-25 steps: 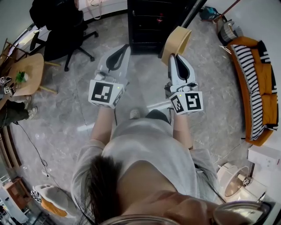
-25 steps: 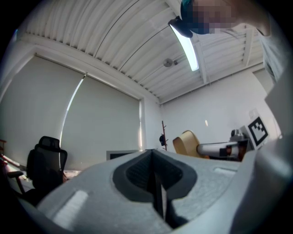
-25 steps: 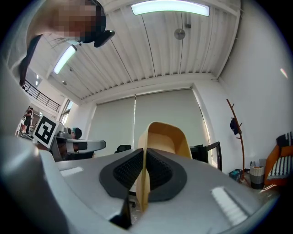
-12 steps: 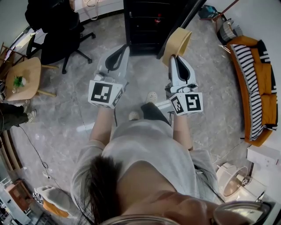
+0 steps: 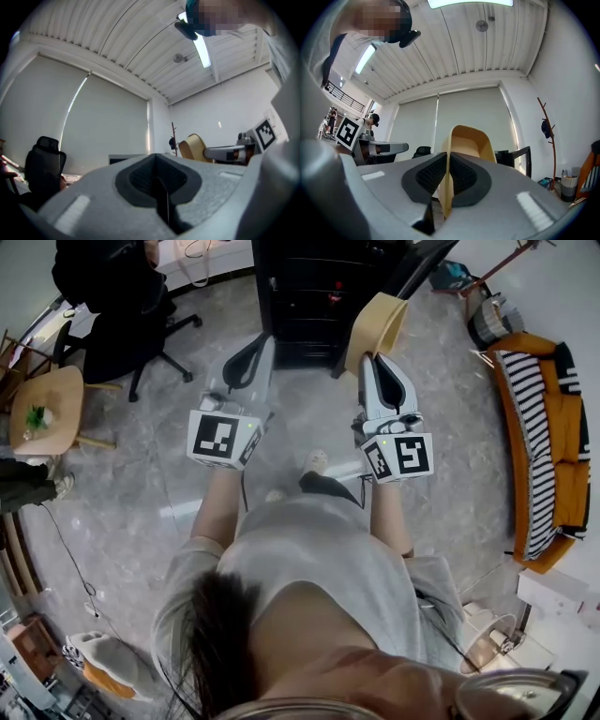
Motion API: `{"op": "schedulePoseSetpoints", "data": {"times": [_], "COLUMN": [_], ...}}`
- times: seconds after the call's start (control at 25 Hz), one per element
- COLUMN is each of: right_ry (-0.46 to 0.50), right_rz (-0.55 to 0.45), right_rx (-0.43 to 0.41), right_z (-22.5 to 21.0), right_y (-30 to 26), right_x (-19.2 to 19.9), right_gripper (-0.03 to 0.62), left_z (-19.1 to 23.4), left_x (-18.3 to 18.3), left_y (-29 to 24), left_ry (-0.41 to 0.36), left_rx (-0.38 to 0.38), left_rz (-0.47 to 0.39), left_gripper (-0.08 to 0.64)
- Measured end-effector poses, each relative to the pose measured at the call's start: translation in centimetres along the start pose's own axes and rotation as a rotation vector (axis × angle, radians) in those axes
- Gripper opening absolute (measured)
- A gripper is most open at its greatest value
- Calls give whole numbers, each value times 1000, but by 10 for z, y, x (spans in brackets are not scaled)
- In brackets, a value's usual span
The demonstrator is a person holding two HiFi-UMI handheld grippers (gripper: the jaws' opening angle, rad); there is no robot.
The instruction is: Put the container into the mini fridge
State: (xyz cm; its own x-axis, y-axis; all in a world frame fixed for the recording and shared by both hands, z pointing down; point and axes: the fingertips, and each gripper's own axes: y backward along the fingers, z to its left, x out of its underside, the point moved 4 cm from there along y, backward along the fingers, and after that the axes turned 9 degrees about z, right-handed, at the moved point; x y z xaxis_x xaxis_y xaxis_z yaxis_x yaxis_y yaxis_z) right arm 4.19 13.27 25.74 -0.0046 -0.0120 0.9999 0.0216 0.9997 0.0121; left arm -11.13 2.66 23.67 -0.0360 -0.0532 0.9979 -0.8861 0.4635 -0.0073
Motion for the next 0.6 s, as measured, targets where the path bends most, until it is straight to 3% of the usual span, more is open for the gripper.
{"op": "schedulePoseSetpoints", "data": {"times": [0.6], "right_ry": [-3], "right_rz": [-1], "right_rx": [-126], "right_z": [-92], "right_y": [-58], "right_x": [2], "right_gripper": [18], "left_z": [0], "left_x": [-3], "left_y": [-92], "left_ry": [2], "left_rx": [-122], "left_rz": [-1], "left_gripper": [2]}}
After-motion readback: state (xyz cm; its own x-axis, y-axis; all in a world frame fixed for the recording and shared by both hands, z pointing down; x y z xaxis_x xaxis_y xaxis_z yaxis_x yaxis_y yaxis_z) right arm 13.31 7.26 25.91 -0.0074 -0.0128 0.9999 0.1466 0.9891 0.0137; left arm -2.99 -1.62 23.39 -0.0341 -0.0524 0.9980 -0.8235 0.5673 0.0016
